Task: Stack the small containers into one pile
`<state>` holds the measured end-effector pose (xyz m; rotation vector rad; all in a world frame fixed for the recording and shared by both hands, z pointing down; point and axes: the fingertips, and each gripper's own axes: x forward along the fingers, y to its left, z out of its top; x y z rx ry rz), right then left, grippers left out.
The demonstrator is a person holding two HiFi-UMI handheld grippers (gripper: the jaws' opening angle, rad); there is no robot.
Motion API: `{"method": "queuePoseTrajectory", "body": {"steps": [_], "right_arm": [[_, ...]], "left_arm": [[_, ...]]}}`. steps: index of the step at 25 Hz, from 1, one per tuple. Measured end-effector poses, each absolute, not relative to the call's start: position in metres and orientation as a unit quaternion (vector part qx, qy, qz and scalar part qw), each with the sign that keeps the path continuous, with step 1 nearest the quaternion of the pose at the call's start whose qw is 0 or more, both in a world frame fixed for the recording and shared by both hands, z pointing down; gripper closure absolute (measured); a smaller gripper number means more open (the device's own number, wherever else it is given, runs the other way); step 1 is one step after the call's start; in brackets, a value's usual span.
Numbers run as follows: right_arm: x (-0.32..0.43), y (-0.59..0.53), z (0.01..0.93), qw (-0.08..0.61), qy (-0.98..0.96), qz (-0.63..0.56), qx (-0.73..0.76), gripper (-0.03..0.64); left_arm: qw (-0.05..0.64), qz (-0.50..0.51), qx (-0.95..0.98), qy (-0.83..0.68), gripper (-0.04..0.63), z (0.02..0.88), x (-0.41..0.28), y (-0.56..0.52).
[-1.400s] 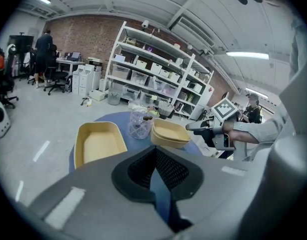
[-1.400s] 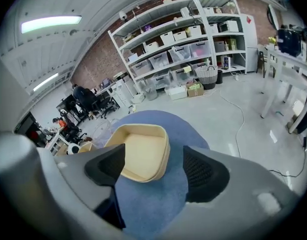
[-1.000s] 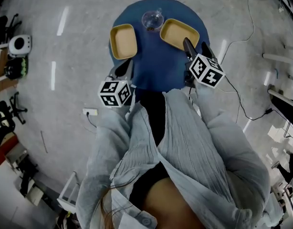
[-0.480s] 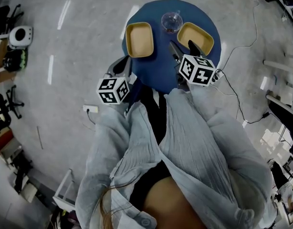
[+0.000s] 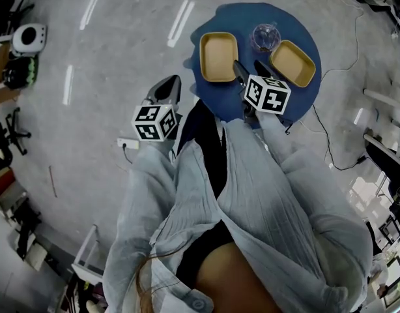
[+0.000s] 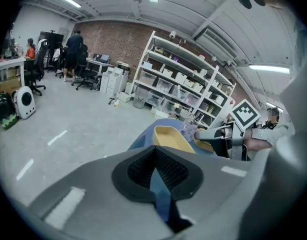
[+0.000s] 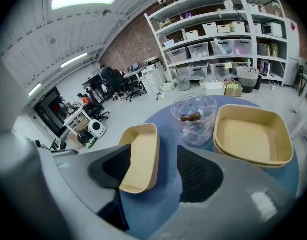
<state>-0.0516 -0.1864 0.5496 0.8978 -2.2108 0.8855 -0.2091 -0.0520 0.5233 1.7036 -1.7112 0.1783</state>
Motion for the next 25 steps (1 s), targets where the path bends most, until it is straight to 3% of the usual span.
{"method": "queuePoseTrajectory", "body": {"steps": [14, 19, 25], "right_arm": [[-0.071, -0.181, 0.605, 0.363, -0.805, 0.31, 0.353, 0.45], [-0.077, -0.181, 0.612, 0.376, -0.796, 0.297, 0.369, 0.594], [-0.077, -0.179, 0.603, 0.368, -0.8, 0.298, 0.368, 0.601]], "left_arm": [[0.372, 0.077, 0.658, -0.65, 0.581, 0.548, -0.248, -0.04], [0.372, 0.08, 0.658, -0.65, 0.581, 0.55, -0.261, -0.035], [0.364, 0.08, 0.666, -0.646, 0.581, 0.543, -0.254, -0.038]]}}
